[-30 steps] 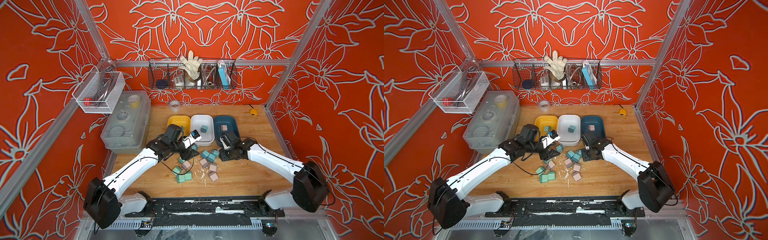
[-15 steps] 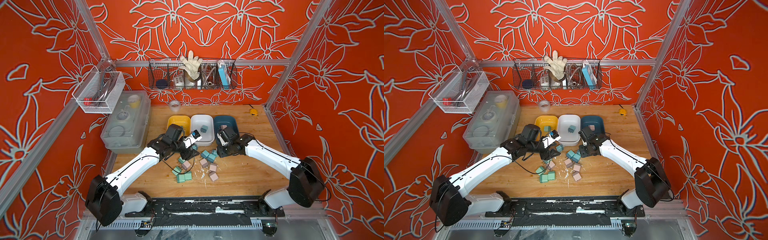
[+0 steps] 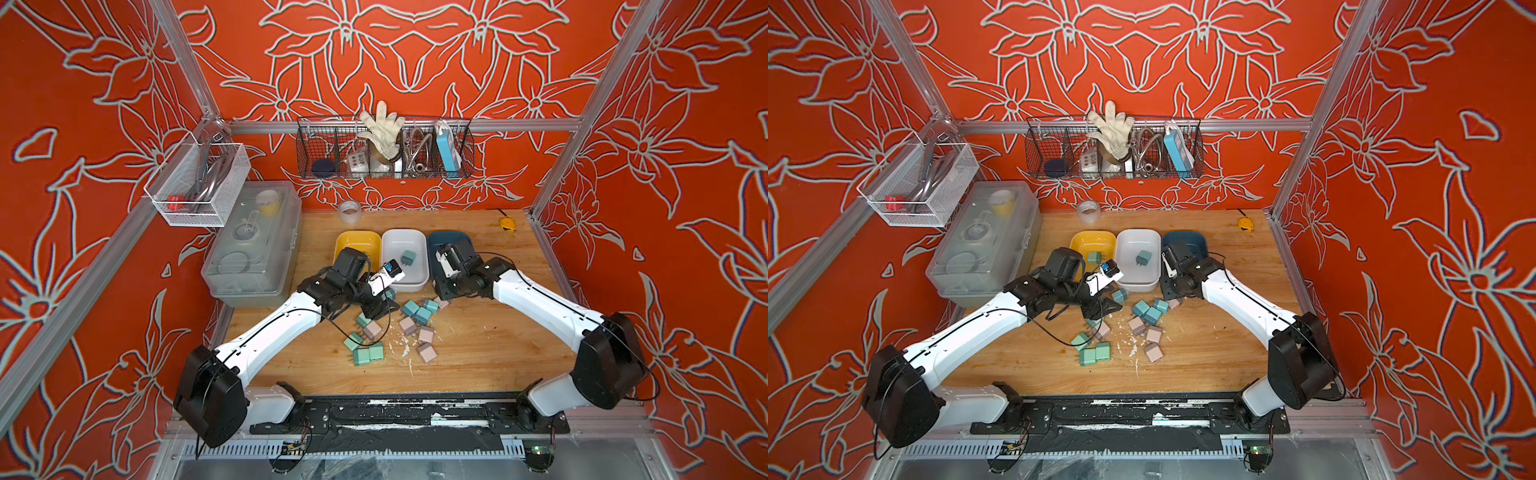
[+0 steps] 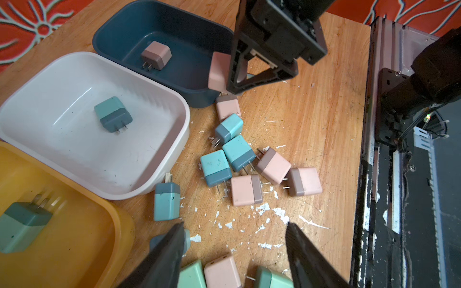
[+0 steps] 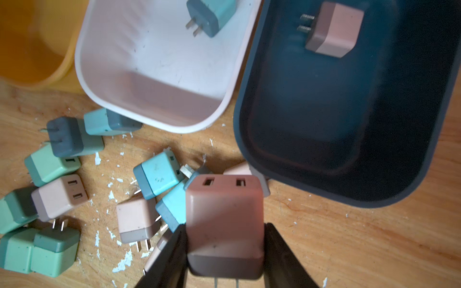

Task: Place the plugs by color into the storage box
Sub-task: Place the plug in the storage box.

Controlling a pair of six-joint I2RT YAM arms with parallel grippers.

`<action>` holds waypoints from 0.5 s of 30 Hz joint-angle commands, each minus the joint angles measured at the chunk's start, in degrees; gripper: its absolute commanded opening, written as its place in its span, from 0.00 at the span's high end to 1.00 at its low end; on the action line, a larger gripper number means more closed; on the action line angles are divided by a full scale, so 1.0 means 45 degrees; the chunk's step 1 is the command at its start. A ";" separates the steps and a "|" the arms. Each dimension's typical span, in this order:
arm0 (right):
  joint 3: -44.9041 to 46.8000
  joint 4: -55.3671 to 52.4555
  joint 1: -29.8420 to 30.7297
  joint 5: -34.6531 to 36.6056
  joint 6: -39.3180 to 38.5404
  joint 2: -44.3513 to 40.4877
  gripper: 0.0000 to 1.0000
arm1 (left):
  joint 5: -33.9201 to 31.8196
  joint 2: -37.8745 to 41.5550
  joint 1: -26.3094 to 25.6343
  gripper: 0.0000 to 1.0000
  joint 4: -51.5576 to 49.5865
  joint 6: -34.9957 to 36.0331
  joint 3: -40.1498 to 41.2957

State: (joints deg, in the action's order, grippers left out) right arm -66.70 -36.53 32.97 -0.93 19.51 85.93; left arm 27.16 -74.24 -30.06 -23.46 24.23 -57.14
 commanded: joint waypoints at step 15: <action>-0.1039 0.1210 -0.2529 -0.0303 -0.0216 0.0966 0.63 | 0.0295 0.0016 -0.0271 0.35 0.0192 -0.0037 -0.0192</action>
State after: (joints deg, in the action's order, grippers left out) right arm -69.91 -32.49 22.22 -1.54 18.61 89.73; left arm 27.38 -74.46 -30.46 -23.07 24.16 -57.23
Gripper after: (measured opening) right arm 0.471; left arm 0.652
